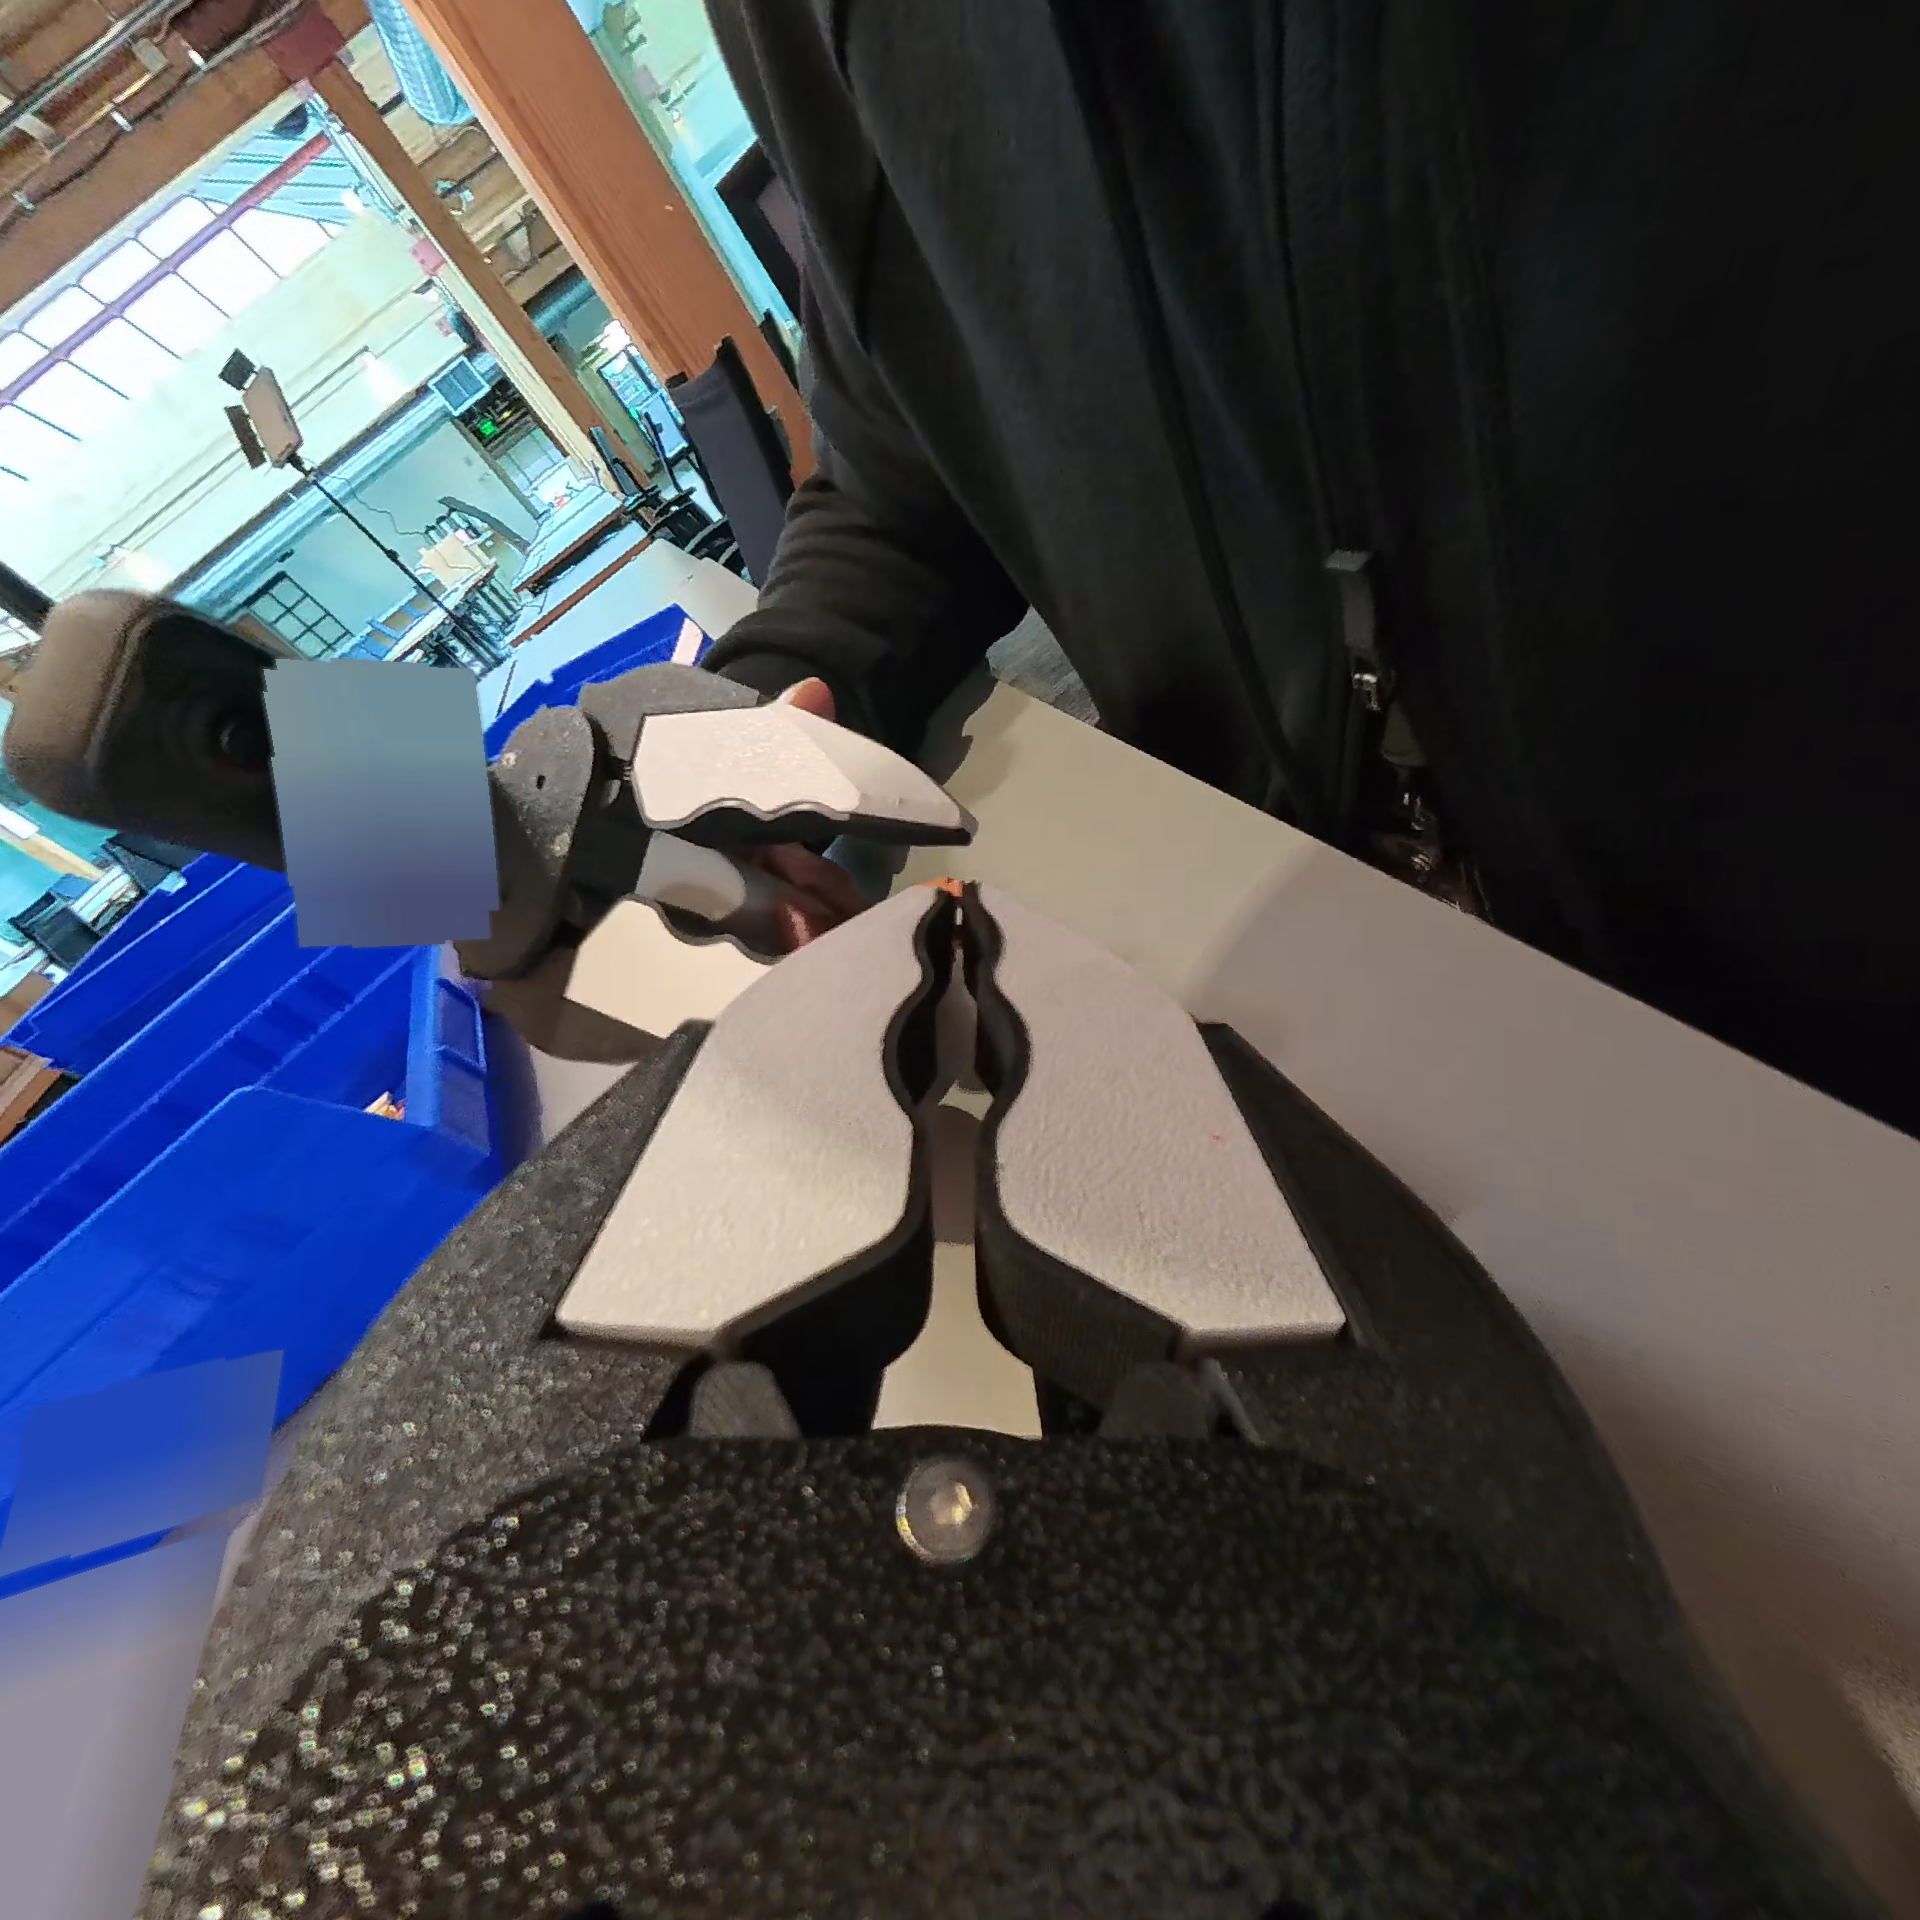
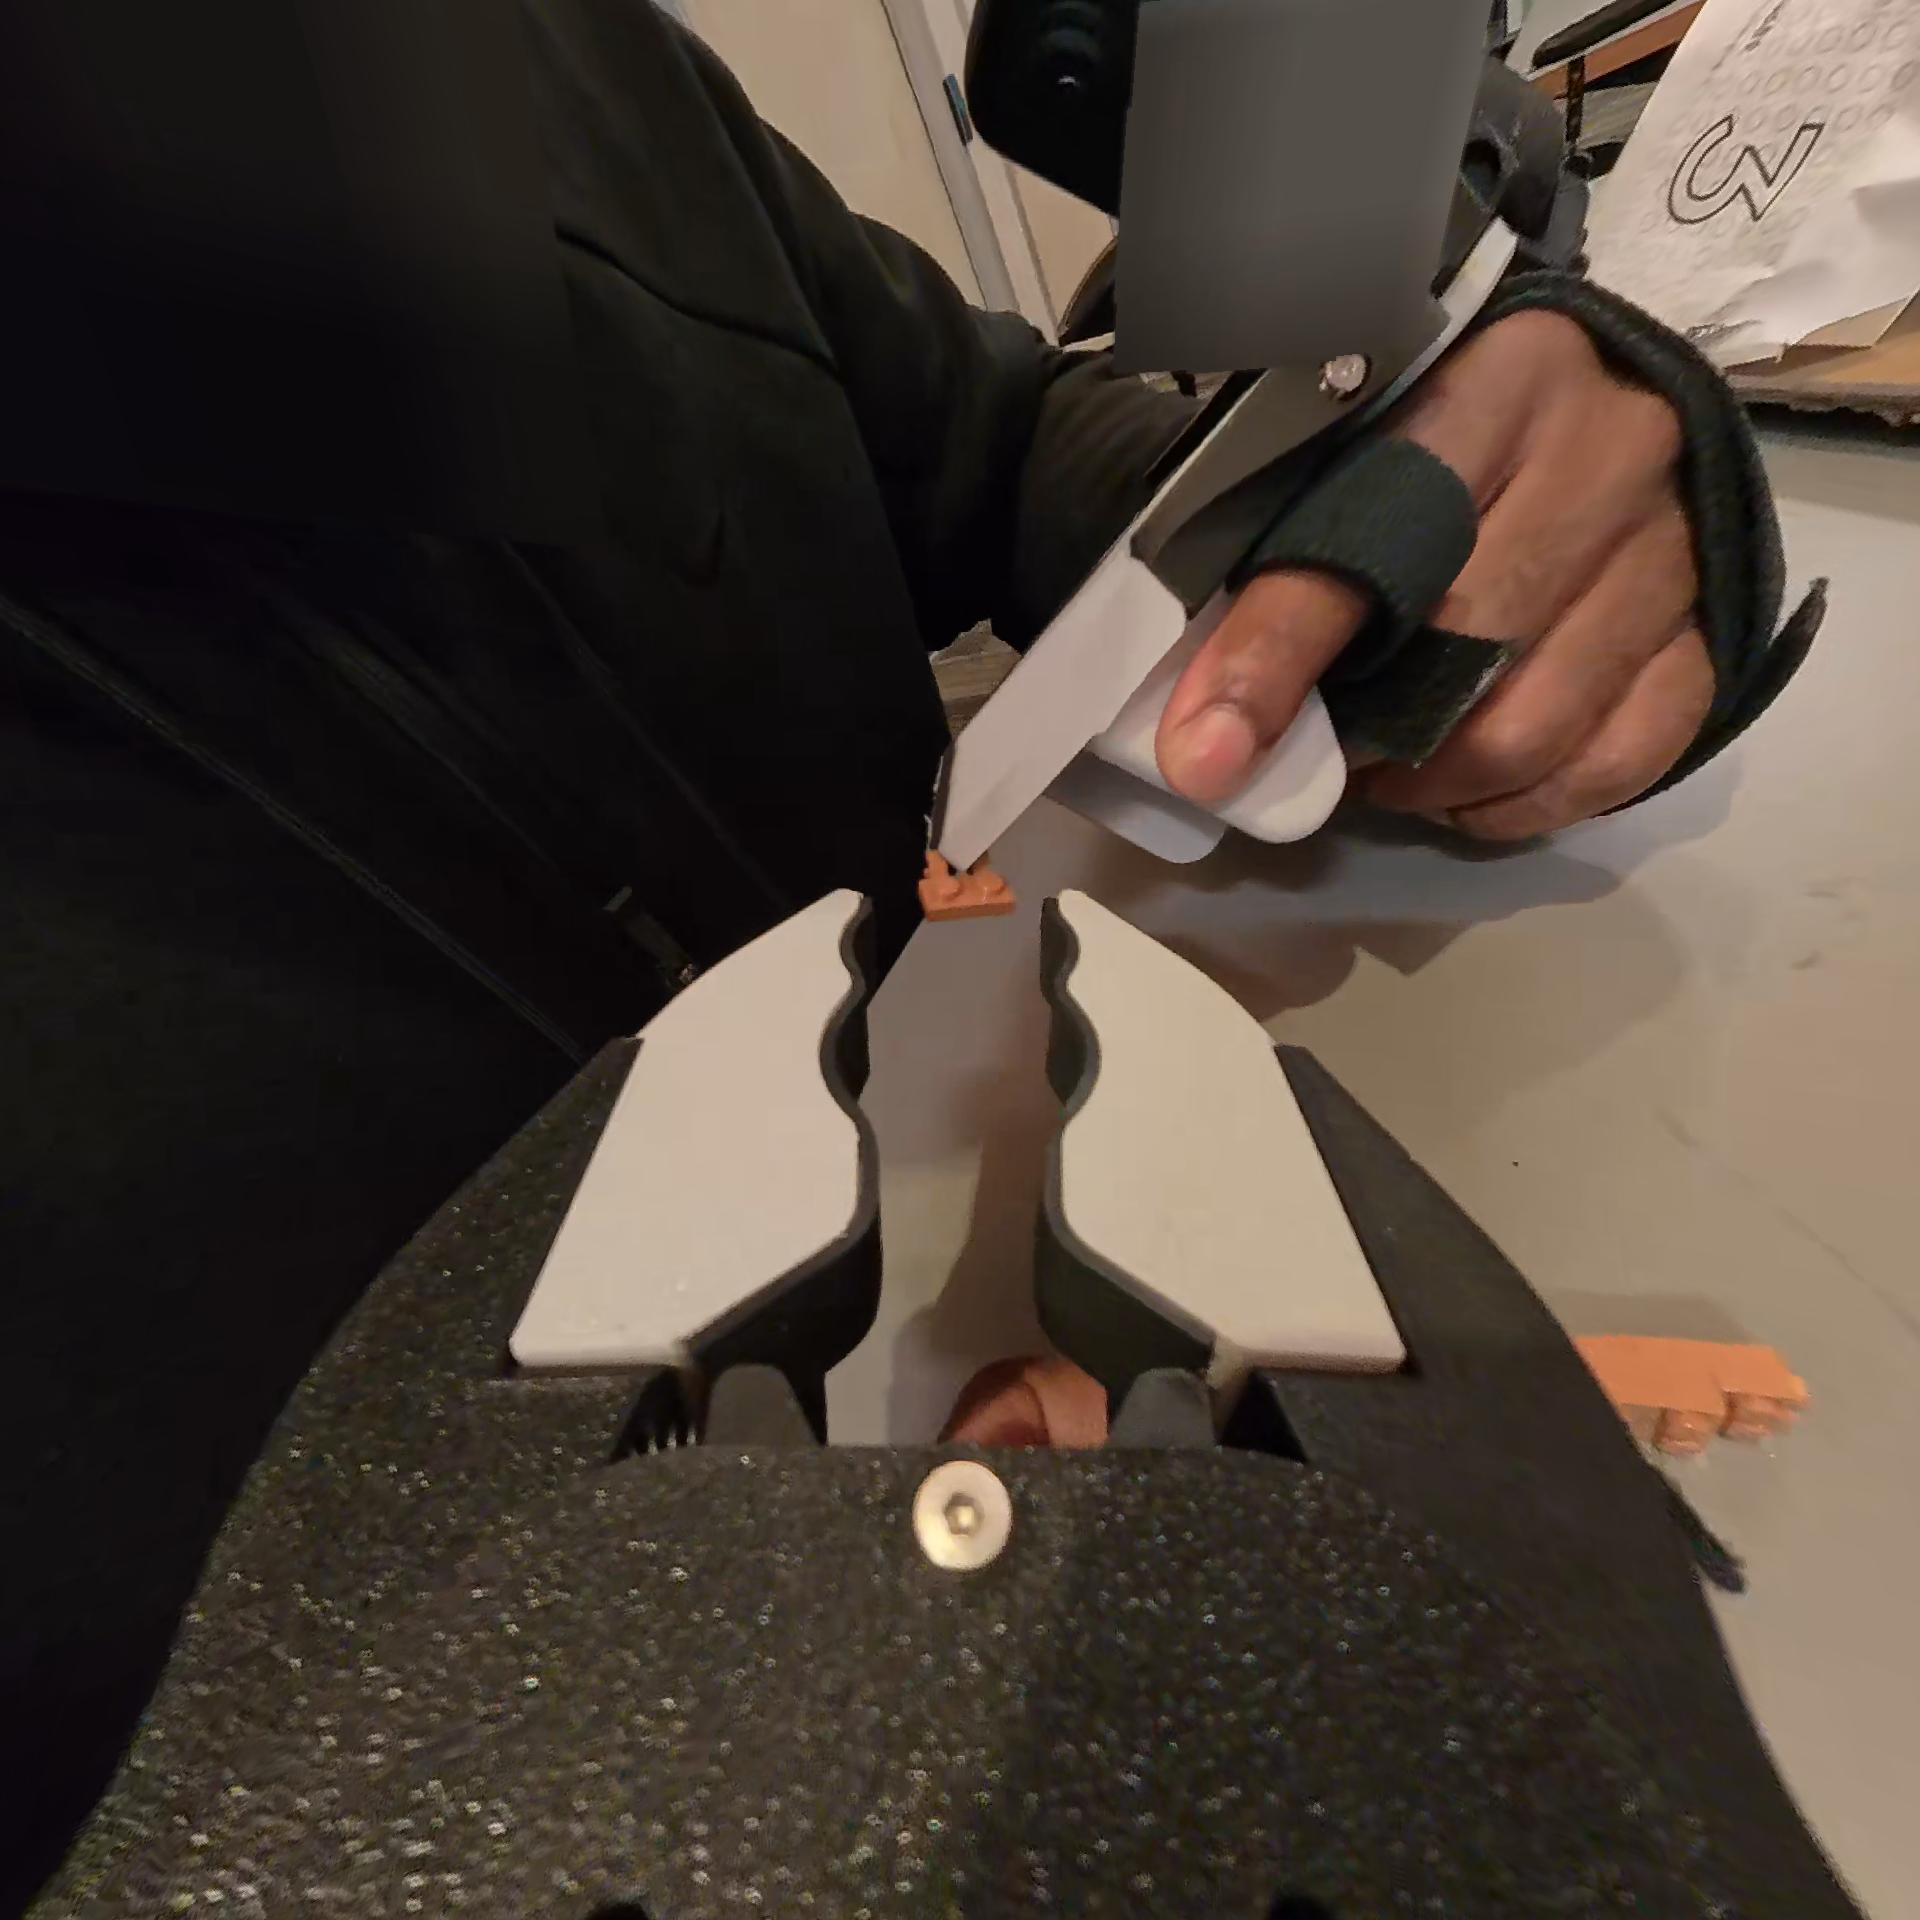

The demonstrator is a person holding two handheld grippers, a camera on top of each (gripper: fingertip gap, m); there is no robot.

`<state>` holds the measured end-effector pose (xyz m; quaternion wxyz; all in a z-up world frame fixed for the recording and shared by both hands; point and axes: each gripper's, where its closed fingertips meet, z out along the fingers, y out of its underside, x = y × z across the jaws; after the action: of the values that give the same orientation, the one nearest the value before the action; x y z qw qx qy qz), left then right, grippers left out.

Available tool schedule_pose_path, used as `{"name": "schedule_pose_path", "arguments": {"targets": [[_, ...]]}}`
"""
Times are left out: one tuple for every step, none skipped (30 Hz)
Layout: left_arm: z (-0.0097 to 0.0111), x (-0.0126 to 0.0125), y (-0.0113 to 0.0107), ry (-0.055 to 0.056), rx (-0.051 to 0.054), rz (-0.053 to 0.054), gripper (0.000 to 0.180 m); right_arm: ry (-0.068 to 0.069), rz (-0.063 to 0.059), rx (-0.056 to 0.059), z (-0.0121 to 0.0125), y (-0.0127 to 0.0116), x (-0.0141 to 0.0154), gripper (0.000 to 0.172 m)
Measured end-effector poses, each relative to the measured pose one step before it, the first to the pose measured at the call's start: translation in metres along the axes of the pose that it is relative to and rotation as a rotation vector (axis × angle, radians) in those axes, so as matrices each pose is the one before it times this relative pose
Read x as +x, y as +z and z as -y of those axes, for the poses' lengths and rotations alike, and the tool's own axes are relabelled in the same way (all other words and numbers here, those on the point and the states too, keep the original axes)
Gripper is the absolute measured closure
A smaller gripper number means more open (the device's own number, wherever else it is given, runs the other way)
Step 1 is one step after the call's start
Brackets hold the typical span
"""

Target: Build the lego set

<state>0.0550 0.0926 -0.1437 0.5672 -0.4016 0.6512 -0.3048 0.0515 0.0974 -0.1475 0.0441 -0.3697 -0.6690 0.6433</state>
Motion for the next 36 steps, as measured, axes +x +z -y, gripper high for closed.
{"name": "schedule_pose_path", "arguments": {"targets": [[0.0,0.00109,0.00075,0.0043,-0.0031,-0.0049,0.179,0.0025,0.0048,-0.002,-0.0005,0.00076,-0.0005,0.142],[0.0,0.0009,0.00066,0.0048,-0.003,-0.0037,0.179,0.0022,0.003,-0.001,-0.00022,0.00066,-0.00034,0.142],[0.0,0.00108,0.00051,0.0032,-0.0024,-0.0049,0.179,0.0023,0.0004,-0.0003,-0.00003,0.00052,0.00006,0.143],[-0.0001,0.0006,0.00035,0.0031,-0.0021,-0.0024,0.179,0.0019,-0.0013,0.0008,0.00019,0.00028,0.00036,0.144],[-0.00005,0.00044,0.00026,0.0024,-0.0018,-0.0018,0.179,0.002,-0.0034,0.0023,0.00028,0.00019,0.00071,0.147],[-0.00019,0.0002,0.00007,0.0011,-0.0019,-0.0005,0.179,0.0014,-0.0005,0.0014,0.00031,-0.00004,0.00028,0.152],[-0.00052,-0.00024,-0.00016,0.0013,-0.0027,0.002,0.179,-0.0004,0.0056,0.002,0.00019,-0.00014,-0.00074,0.155],[0.00008,-0.00029,-0.00034,0.0001,0.0009,0.0013,0.179,0.0005,-0.002,0.0008,0.00001,0.00004,0.00003,0.155],[-0.00033,-0.00009,-0.00032,-0.0002,-0.0019,0.0002,0.179,0.0005,-0.0034,-0.0008,-0.00007,0.00008,0.00043,0.155],[-0.00037,-0.00018,-0.00016,0.0008,-0.0014,0.0017,0.179,-0.0006,-0.0034,-0.0003,-0.00003,-0.00014,0.0003,0.155],[-0.00044,-0.00036,-0.00016,-0.0023,-0.0014,0.0025,0.179,-0.0028,-0.0045,0.0009,0.0001,-0.0004,0.00045,0.155],[-0.00051,-0.00074,-0.00029,-0.0037,-0.0017,0.0045,0.179,-0.0053,-0.0071,0.0029,0.00043,-0.00063,0.00079,0.155],[-0.00067,-0.00146,-0.00067,-0.0057,-0.0006,0.0086,0.179,-0.0069,-0.0107,0.0067,0.00106,-0.00097,0.00117,0.155],[-0.0007,-0.00242,-0.00109,-0.0086,-0.0006,0.0138,0.179,-0.0067,-0.0147,0.0088,0.00159,-0.0014,0.00172,0.155],[-0.00134,-0.00371,-0.00155,-0.0118,-0.0035,0.021,0.176,-0.0062,-0.0189,0.0082,0.00186,-0.00153,0.00227,0.155],[-0.0019,-0.00468,-0.0017,-0.0134,-0.0076,0.025,0.171,-0.0082,-0.0236,0.0081,0.00184,-0.00161,0.00299,0.155],[-0.00196,-0.00397,-0.00214,-0.0142,-0.0089,0.0189,0.167,-0.0087,-0.0214,0.0094,0.00199,-0.00164,0.0025,0.155],[-0.00179,-0.00338,-0.00241,-0.0189,-0.0072,0.012,0.164,-0.0085,-0.023,0.0116,0.00228,-0.00164,0.00274,0.155],[-0.00091,-0.00386,-0.00281,-0.0236,-0.0009,0.0139,0.164,-0.0097,-0.0283,0.0142,0.00275,-0.0018,0.00339,0.155],[-0.00102,-0.00618,-0.00293,-0.0287,-0.0006,0.0277,0.162,-0.0099,-0.0289,0.0136,0.00263,-0.00192,0.00365,0.155],[-0.00131,-0.0074,-0.00271,-0.0324,-0.0026,0.0316,0.161,-0.0112,-0.0297,0.0111,0.00215,-0.00172,0.00379,0.155],[-0.00149,-0.00708,-0.00233,-0.035,-0.0051,0.0282,0.16,-0.0123,-0.0358,0.0128,0.00236,-0.00156,0.00484,0.155],[-0.00157,-0.00733,-0.00192,-0.0351,-0.0072,0.0305,0.16,-0.0115,-0.036,0.0082,0.00148,-0.00121,0.00489,0.155],[-0.00095,-0.00605,-0.00132,-0.0364,-0.0045,0.0238,0.159,-0.0115,-0.0346,0.0077,0.00146,-0.00098,0.00474,0.155],[-0.00128,-0.00463,-0.00068,-0.0404,-0.0081,0.0153,0.159,-0.0114,-0.0421,0.0122,0.0019,-0.001,0.0057,0.155],[-0.00127,-0.00316,-0.00003,-0.0396,-0.0087,0.008,0.158,-0.0136,-0.0478,0.0093,0.00178,-0.00096,0.00648,0.155],[-0.00206,-0.00321,0.00048,-0.0354,-0.0136,0.0114,0.157,-0.0167,-0.0461,0.0107,0.00185,-0.00107,0.00612,0.155],[-0.00154,-0.00144,0.00082,-0.0288,-0.0104,0.0027,0.157,-0.0173,-0.0417,0.0098,0.00174,-0.00105,0.00549,0.156],[-0.00172,-0.00176,0.00084,-0.0235,-0.011,0.0068,0.157,-0.0194,-0.0389,0.0054,0.00123,-0.0009,0.00502,0.155],[-0.00229,-0.00221,0.0011,-0.0195,-0.0139,0.0113,0.156,-0.0181,-0.0279,0.004,0.00089,-0.00061,0.0033,0.156],[-0.00198,-0.00134,0.00095,-0.015,-0.0121,0.0062,0.156,-0.0158,-0.0198,0.0029,0.00071,-0.0003,0.00196,0.156],[-0.00157,-0.00141,0.00073,-0.0134,-0.0087,0.0069,0.156,-0.018,-0.0204,0.0026,0.00062,0.00002,0.00183,0.155],[-0.001,-0.00089,0.00046,-0.0132,-0.0036,0.0032,0.156,-0.021,-0.017,-0.0011,0.0,0.00018,0.00104,0.156],[-0.00076,-0.00098,0.00028,-0.0157,-0.002,0.0026,0.156,-0.0245,-0.0164,-0.0044,-0.00043,0.00039,0.00075,0.156],[-0.00086,-0.00133,0.00018,-0.0169,-0.0036,0.0035,0.156,-0.0268,-0.0179,-0.0046,-0.00055,0.00045,0.00083,0.156],[-0.00028,-0.00087,0.00003,-0.0124,0.0003,0.0009,0.157,-0.0266,-0.0139,-0.0072,-0.00097,0.00046,0.00024,0.156]]}}
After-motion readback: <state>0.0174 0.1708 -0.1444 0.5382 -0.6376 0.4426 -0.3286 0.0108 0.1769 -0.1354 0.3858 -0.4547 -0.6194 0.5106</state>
